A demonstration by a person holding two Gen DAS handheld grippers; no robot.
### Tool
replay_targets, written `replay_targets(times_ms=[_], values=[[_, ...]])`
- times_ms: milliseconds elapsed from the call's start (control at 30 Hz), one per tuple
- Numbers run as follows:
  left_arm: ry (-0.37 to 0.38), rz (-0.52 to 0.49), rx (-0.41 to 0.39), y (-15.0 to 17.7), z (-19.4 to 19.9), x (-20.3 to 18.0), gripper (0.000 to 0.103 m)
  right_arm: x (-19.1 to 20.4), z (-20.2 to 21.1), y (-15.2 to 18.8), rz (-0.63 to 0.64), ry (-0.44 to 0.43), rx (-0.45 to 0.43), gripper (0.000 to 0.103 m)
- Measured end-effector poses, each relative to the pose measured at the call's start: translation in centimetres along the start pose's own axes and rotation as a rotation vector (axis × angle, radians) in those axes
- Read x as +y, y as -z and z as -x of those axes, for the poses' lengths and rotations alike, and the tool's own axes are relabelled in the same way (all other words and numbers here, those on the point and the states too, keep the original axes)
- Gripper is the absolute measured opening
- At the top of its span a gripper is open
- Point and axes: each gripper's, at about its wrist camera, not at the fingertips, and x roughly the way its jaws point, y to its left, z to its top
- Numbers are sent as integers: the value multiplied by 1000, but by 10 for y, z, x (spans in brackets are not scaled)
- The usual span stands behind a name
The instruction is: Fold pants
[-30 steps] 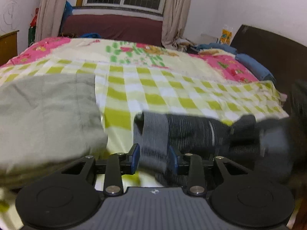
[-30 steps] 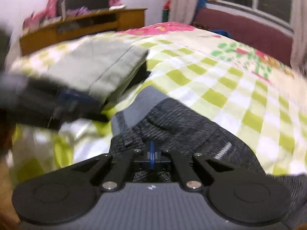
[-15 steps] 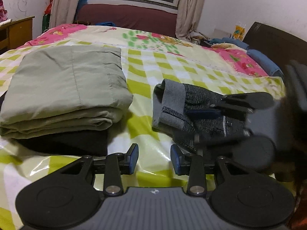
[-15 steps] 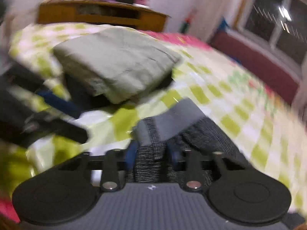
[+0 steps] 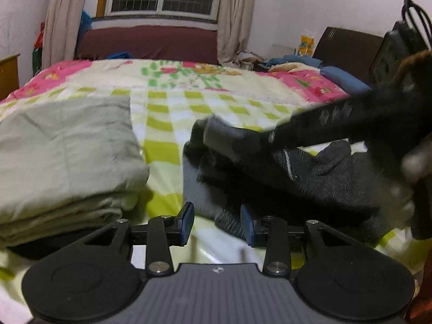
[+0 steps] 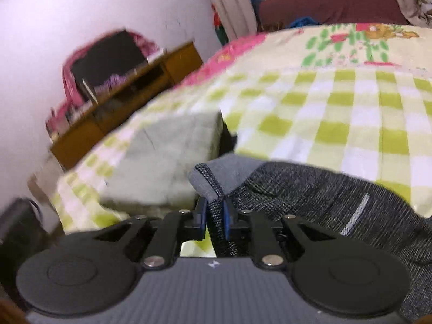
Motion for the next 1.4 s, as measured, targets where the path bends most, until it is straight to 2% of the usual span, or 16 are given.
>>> replay_targets(times_ms=[67, 133, 267, 400, 467, 533, 667, 733, 800, 867, 933, 1000, 1133, 1233, 1300, 1400], values=[[-2, 8, -12, -2, -4, 1, 58, 5, -6, 1, 38, -1, 12, 13], [-25, 22, -1, -1, -10, 3, 58, 10, -26, 13, 104, 19, 97, 14], [-76, -6, 82, 11, -14, 3, 59, 0, -61, 38, 110, 19, 201, 23], [-107, -62, 139, 21, -2, -6, 59, -4, -47, 35, 96, -22, 175, 28], [-114, -56, 126, 16, 4, -11, 59, -5, -27, 33, 89, -24, 130, 28], [-108, -54, 78, 4, 9, -19, 59, -10, -3, 33, 70, -14, 83, 29], [-50, -68, -6, -19, -3, -43, 62, -48, 53, 34, -2, 115, 15, 30], [-1, -77, 19, -23, -25, -60, 63, -80, 89, 40, -54, 238, -11, 30], [20, -107, 92, -17, -52, -74, 64, -114, 125, 47, -114, 357, -36, 30], [-13, -146, 204, -5, -79, -82, 64, -150, 166, 57, -192, 486, -69, 31], [-44, -164, 203, 1, -82, -89, 65, -187, 210, 70, -280, 613, -120, 31], [-64, -158, 225, -7, -81, -95, 65, -220, 249, 84, -387, 693, -184, 33], [-67, -205, 218, -21, -81, -123, 65, -297, 323, 111, -669, 749, -366, 34], [-15, -264, 204, -32, -88, -164, 65, -331, 346, 110, -692, 793, -452, 34], [38, -292, 203, -39, -100, -192, 65, -349, 354, 109, -712, 805, -487, 44], [104, -343, 210, -45, -123, -231, 65, -381, 363, 102, -781, 803, -545, 46]])
